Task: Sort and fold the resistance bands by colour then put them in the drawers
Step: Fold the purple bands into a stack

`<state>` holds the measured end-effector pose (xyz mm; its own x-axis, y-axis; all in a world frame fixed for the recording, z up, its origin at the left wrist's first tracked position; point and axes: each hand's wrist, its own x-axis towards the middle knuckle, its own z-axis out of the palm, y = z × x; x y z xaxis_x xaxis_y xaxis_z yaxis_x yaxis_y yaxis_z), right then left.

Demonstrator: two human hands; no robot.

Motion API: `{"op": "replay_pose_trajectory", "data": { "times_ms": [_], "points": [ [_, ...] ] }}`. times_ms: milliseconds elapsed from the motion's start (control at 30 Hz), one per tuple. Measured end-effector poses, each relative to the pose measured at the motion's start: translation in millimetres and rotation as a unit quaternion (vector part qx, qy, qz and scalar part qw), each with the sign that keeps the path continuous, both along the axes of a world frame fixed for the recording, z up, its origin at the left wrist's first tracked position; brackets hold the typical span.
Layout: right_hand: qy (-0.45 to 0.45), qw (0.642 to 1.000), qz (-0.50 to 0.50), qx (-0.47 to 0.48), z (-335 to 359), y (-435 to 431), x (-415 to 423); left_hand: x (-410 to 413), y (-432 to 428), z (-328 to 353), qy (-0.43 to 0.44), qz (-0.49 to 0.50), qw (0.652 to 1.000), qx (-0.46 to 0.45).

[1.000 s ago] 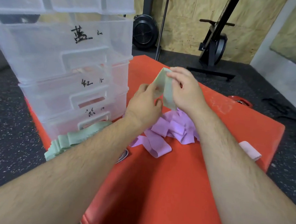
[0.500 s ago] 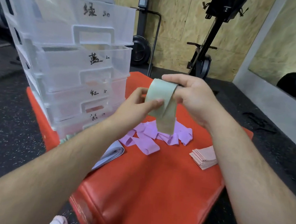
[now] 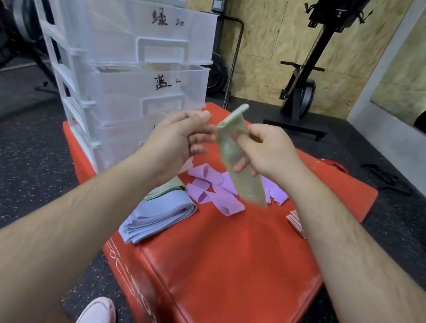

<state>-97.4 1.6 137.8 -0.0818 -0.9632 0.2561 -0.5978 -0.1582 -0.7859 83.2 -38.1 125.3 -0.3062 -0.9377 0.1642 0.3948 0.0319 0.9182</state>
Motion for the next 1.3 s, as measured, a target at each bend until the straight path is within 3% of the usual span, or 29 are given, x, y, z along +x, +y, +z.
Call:
{"op": "replay_pose_trajectory", "data": {
  "times_ms": [67, 167, 300, 367, 733, 833, 900, 967, 1033, 1133, 1300],
  "points": [
    [0.016, 1.000, -0.009, -0.018, 3.0, -4.4, 5.2, 3.2, -4.0, 1.3, -0.006, 0.043, 0.999, 0.000],
    [-0.070, 0.997, 0.012, -0.033, 11.3, -10.9, 13.9, 6.7, -5.9, -3.2, 0.006, 0.022, 0.999, 0.035],
    [-0.211, 0.977, 0.019, -0.026, 18.5, -19.8, 28.1, 13.1, -5.6, -24.0, -0.169, -0.104, 0.979, -0.045],
    [-0.256, 0.966, 0.010, -0.024, 18.1, -25.0, 32.6, 18.1, -5.0, -30.4, -0.209, -0.118, 0.970, -0.029],
    [-0.302, 0.945, -0.122, -0.028, -23.4, -54.2, 29.2, 90.5, -18.9, -48.0, -0.320, -0.118, 0.938, 0.063],
    [-0.350, 0.928, -0.127, -0.007, -34.5, -64.9, 25.9, 109.5, -25.7, -54.8, -0.348, -0.078, 0.932, 0.065],
    [-0.334, 0.931, -0.146, 0.008, -44.0, -72.3, 25.0, 117.5, -31.6, -58.4, -0.364, -0.023, 0.930, 0.045],
    [-0.299, 0.940, -0.161, 0.023, -55.8, -78.8, 25.9, 122.2, -36.8, -62.2, -0.442, 0.065, 0.894, -0.026],
    [-0.279, 0.946, -0.159, 0.037, -67.3, -83.9, 29.0, 122.6, -38.3, -65.5, -0.536, 0.134, 0.824, -0.126],
    [-0.270, 0.949, -0.154, 0.054, -79.4, -91.5, 34.5, 120.5, -40.4, -73.3, -0.595, 0.151, 0.757, -0.225],
    [-0.247, 0.955, -0.150, 0.064, -99.4, -105.4, 44.0, 121.6, -54.5, -90.6, -0.661, 0.133, 0.692, -0.259]
  ]
}}
